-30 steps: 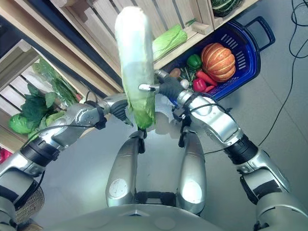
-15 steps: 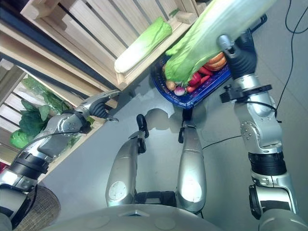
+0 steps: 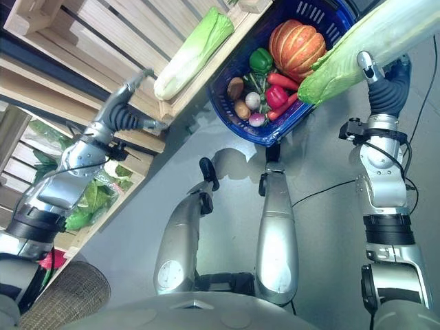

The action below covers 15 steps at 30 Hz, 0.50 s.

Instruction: Pick up fruits and vegetables into the basket

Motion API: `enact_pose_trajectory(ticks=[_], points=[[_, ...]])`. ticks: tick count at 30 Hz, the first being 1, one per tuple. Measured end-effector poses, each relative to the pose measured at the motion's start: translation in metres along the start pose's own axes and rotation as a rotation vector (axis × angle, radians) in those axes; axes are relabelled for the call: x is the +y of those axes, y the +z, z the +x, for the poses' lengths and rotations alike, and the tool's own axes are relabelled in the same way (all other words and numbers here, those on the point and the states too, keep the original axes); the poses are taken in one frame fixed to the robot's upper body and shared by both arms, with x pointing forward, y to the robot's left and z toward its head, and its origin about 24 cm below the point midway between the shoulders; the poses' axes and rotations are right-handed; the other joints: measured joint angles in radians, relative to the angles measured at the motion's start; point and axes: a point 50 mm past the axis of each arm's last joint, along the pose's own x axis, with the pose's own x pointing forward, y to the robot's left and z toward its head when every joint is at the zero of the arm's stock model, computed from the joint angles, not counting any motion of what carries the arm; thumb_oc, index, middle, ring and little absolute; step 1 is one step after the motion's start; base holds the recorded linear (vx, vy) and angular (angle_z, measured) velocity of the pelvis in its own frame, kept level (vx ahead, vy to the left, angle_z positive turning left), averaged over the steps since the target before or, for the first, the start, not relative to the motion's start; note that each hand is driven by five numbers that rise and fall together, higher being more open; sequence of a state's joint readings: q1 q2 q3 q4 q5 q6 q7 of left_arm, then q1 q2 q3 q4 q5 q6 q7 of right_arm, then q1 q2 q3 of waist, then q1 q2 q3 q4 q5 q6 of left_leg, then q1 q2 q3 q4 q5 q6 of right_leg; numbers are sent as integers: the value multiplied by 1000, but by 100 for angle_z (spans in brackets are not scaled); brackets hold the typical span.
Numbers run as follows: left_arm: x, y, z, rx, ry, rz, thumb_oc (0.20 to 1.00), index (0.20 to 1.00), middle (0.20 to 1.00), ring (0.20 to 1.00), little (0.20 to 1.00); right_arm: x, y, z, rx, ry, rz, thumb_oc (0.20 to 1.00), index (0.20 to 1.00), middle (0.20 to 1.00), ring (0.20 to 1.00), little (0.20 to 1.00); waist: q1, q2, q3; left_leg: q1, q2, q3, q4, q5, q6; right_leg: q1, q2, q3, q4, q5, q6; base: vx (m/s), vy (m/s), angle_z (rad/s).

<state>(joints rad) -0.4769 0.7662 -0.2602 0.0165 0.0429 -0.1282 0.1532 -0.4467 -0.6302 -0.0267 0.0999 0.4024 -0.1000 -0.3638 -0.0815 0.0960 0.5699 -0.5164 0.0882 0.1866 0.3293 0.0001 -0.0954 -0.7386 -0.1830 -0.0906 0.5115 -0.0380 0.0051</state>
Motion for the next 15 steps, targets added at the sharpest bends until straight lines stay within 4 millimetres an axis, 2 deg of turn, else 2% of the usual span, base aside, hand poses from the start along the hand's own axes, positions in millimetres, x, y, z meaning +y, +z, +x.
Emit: enact_pose_trajectory(ticks=[6,12,15], points=[[17,33,30,-138,184,-41,1000,1000,1000,1000,1000,23,-12,29,120,12,-30,200,200,200,200,200,25,1,-1,-39,0,-7,20,2,-8,-53,-5,0,51,-16,-15,51,4,3],[32,45,51,-149,294,-66,1000,1000,1000,1000,1000,41,-33,36,268,103,-49,200,200,200,200,200,29,1,-1,-75,-3,-16,36,3,-10,-86,-12,-4,72,-16,-25,17,1,3],[38,52,62,-148,326,-97,1000,1000,1000,1000,1000,45,-39,40,330,135,29,200,200,200,200,200,39,1,-1,-102,-4,-19,52,2,-9,-110,-14,-3,83,-17,-26,10,-28,4]])
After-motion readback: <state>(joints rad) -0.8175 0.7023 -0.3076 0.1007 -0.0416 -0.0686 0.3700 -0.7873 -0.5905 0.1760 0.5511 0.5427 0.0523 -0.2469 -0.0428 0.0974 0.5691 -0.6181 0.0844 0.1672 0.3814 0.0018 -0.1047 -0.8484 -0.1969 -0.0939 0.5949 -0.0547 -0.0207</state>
